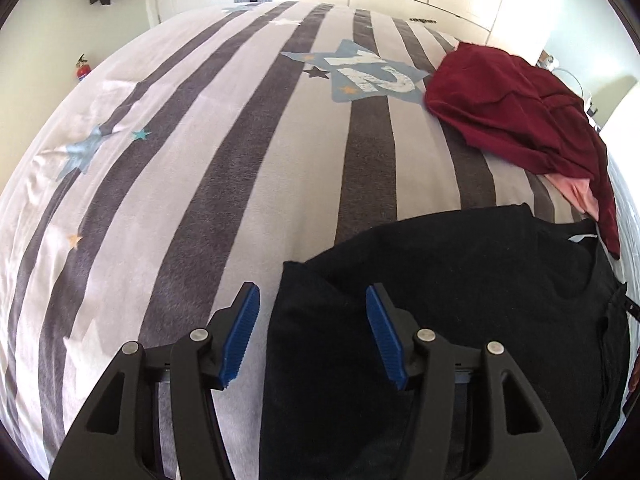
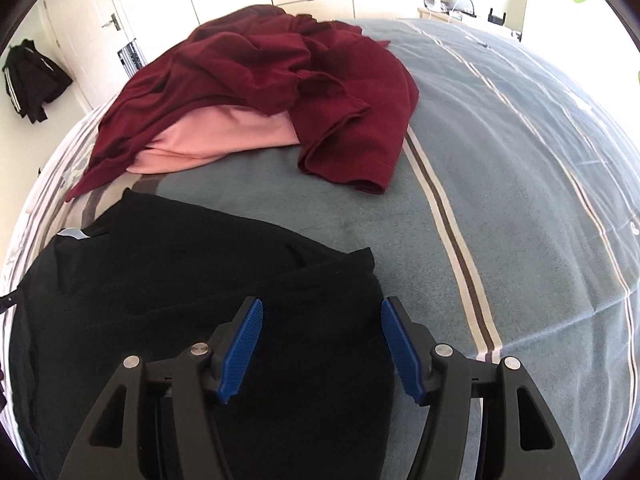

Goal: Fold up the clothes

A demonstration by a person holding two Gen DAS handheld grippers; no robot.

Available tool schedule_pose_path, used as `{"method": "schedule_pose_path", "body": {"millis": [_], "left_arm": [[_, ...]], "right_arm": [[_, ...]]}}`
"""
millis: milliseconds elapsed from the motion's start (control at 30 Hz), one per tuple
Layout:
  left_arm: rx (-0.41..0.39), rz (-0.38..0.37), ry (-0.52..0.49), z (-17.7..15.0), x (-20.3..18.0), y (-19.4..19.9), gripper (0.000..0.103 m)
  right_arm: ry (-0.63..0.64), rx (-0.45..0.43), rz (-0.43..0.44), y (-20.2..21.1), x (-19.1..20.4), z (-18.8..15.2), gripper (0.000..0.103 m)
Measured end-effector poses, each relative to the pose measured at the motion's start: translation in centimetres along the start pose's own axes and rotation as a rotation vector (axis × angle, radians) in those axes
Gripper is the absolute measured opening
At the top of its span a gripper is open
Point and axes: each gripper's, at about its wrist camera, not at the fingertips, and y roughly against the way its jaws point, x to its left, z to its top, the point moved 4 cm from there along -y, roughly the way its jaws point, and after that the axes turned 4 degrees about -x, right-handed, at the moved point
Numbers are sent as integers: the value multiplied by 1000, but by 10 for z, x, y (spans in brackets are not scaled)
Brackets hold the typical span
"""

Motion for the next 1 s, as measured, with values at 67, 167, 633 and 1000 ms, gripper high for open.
{"method": "schedule_pose_path", "body": {"millis": [67,167,633,1000], "left_arm": [[6,4,-11,0,-1,-7,53],[5,3,8,1,1,-14,53],[-18,3,-35,12,-9,-11,5],[-191,-59,-4,21,-9,89,5]], "right_arm": [[12,0,5,-5,-2,0,59],[10,3,16,-10,-5,1,60],[26,34,14,-21,-5,14,22],[33,-104,85,54,-6,23,7]]}}
